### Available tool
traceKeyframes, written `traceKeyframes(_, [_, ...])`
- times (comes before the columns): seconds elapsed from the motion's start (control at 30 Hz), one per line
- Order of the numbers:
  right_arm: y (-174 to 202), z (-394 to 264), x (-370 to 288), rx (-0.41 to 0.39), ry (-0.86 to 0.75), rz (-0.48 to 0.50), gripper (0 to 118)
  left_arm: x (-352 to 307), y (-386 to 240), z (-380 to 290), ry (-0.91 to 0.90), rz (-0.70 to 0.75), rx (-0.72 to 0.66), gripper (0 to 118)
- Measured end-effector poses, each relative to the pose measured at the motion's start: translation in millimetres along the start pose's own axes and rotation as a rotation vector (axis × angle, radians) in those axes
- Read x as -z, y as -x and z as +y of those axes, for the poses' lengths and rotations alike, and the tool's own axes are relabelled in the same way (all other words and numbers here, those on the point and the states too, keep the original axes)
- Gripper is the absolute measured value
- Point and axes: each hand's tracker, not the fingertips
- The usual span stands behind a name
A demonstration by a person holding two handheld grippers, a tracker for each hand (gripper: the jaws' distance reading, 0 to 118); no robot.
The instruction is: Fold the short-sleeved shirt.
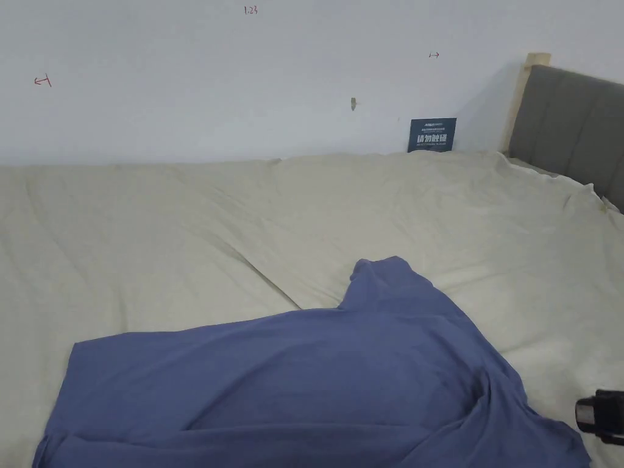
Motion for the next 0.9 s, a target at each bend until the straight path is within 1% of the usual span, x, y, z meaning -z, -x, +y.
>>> traceKeyframes(0.07, [23.2,2.5,-16.8,-0.013,-0.054,0.12,98,-10.3,-5.1,4.4,-0.04,-0.088,-0.062,117])
traceKeyframes(0.1, [39.1,2.8,-23.1,-0.033,-0.075,0.199,98,-15.6,-8.4,4.8,-0.066,-0.133,-0.091,117])
traceKeyframes(0.17, [71.5,0.5,-32.3,-0.069,-0.15,0.281,96,-25.3,-18.0,5.4,-0.147,-0.21,-0.12,116])
traceKeyframes(0.2, [85.2,-3.0,-35.4,-0.094,-0.198,0.311,88,-33.3,-23.0,3.7,-0.244,-0.236,-0.111,110])
traceKeyframes(0.23, [98.7,-5.7,-39.1,-0.113,-0.252,0.342,49,-39.8,-30.0,1.7,-0.314,-0.235,-0.093,84])
traceKeyframes(0.27, [111.0,-7.4,-39.5,-0.131,-0.285,0.351,0,-42.9,-37.1,0.3,-0.352,-0.206,-0.088,49])
traceKeyframes(0.3, [117.2,-13.4,-42.0,-0.203,-0.287,0.373,0,-43.5,-44.9,0.4,-0.387,-0.165,-0.076,8])
traceKeyframes(0.33, [119.7,-14.2,-42.5,-0.18,-0.327,0.324,0,-44.0,-48.1,-0.3,-0.406,-0.093,-0.058,0])
traceKeyframes(0.37, [123.9,-15.5,-43.4,-0.207,-0.323,0.349,0,-39.8,-47.9,-1.9,-0.385,-0.09,-0.041,0])
traceKeyframes(0.4, [125.5,-15.6,-43.7,-0.228,-0.326,0.377,0,-38.8,-46.7,0.2,-0.384,-0.141,-0.05,0])
traceKeyframes(0.43, [135.3,-4.0,-17.5,-0.238,-0.331,0.392,0,-39.3,-46.8,2.7,-0.398,-0.172,-0.069,0])
traceKeyframes(0.5, [140.1,0.4,-7.9,-0.267,-0.325,0.383,0,-44.1,-45.0,14.4,-0.475,-0.173,-0.114,0])
traceKeyframes(0.53, [140.6,1.5,-3.2,-0.276,-0.326,0.38,0,-48.6,-41.0,22.5,-0.542,-0.205,-0.135,0])
traceKeyframes(0.57, [180.1,7.1,-29.0,-0.283,-0.318,0.382,0,-50.8,-36.9,37.1,-0.591,-0.235,-0.14,0])
traceKeyframes(0.63, [186.5,10.4,-24.9,-0.277,-0.301,0.408,0,-43.6,-35.7,83.4,-0.522,-0.184,-0.101,0])
traceKeyframes(0.67, [189.5,11.9,-22.1,-0.267,-0.284,0.416,0,-30.0,-32.2,110.1,-0.451,-0.13,-0.082,0])
traceKeyframes(0.7, [192.2,13.9,-19.1,-0.251,-0.268,0.419,0,-10.1,-26.0,136.7,-0.353,-0.127,-0.07,0])
traceKeyframes(0.77, [195.8,16.6,-13.7,-0.233,-0.237,0.423,0,33.2,-20.8,180.6,-0.164,-0.194,-0.06,0])
traceKeyframes(0.8, [197.2,16.9,-11.9,-0.232,-0.232,0.423,0,58.6,-17.6,193.7,-0.098,-0.219,-0.064,0])
traceKeyframes(0.83, [171.6,21.1,20.6,-0.234,-0.225,0.42,0,86.1,-12.8,206.8,-0.039,-0.22,-0.071,0])
traceKeyframes(0.87, [168.5,22.2,25.7,-0.239,-0.216,0.415,0,110.7,-8.8,215.4,0.004,-0.206,-0.085,0])
traceKeyframes(0.9, [165.3,22.9,29.9,-0.248,-0.204,0.407,0,131.1,-6.2,222.8,0.039,-0.191,-0.072,6])
